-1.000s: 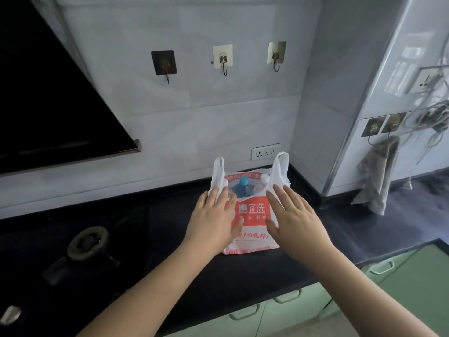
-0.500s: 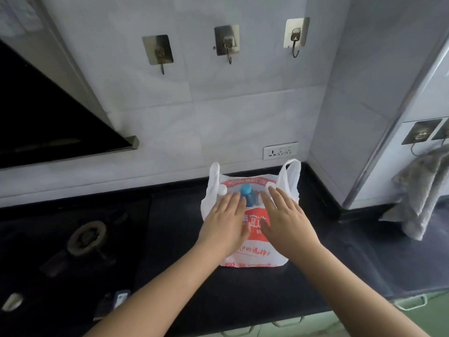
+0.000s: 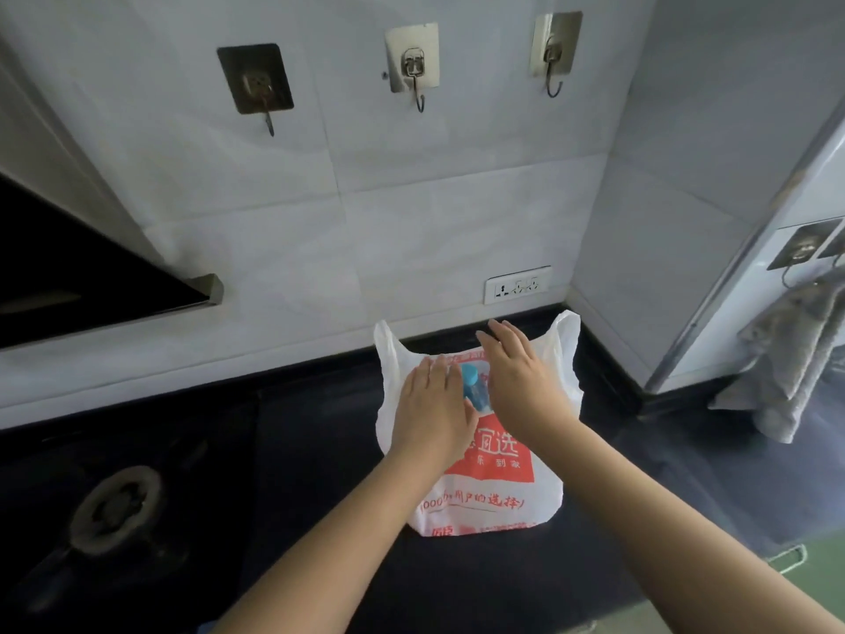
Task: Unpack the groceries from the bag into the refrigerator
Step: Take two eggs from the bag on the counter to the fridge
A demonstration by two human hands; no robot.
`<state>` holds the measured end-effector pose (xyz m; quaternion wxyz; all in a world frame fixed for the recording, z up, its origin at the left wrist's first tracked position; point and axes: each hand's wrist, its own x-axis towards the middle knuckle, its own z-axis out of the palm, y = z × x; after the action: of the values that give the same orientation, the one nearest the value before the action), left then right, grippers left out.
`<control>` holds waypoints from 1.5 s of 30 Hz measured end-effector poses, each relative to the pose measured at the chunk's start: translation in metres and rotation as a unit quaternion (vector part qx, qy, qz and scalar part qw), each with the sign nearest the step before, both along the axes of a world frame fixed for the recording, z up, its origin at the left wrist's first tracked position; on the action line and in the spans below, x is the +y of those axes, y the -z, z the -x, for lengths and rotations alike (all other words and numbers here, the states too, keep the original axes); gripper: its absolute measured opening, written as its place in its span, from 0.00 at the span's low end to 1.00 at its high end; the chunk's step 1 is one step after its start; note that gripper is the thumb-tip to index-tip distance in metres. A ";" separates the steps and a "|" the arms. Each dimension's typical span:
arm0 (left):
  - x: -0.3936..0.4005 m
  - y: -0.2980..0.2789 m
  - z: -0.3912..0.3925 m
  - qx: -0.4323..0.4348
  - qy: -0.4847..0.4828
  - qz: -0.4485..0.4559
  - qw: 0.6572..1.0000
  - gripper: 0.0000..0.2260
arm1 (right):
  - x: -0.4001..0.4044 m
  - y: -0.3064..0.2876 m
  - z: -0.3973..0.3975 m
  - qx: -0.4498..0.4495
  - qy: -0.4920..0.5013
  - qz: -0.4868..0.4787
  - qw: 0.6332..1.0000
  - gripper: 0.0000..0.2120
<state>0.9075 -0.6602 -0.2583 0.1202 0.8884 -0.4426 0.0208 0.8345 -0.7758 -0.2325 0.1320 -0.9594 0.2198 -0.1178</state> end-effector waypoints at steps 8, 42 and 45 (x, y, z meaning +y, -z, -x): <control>0.010 0.009 -0.029 -0.019 0.026 0.030 0.999 0.25 | -0.006 0.014 -0.019 0.012 0.037 -0.069 0.997 0.26; 0.038 0.052 -0.069 0.138 -0.091 -0.055 0.985 0.21 | -0.083 0.080 0.034 0.164 0.034 -0.127 0.978 0.33; 0.040 0.057 -0.073 0.145 -0.095 -0.054 0.983 0.22 | -0.092 0.090 0.034 0.189 0.022 -0.115 0.975 0.34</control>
<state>0.9810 -0.6204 -0.3157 0.1324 0.9251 -0.3345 -0.1213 0.8003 -0.8677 -0.3224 0.1952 -0.9375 0.2740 0.0891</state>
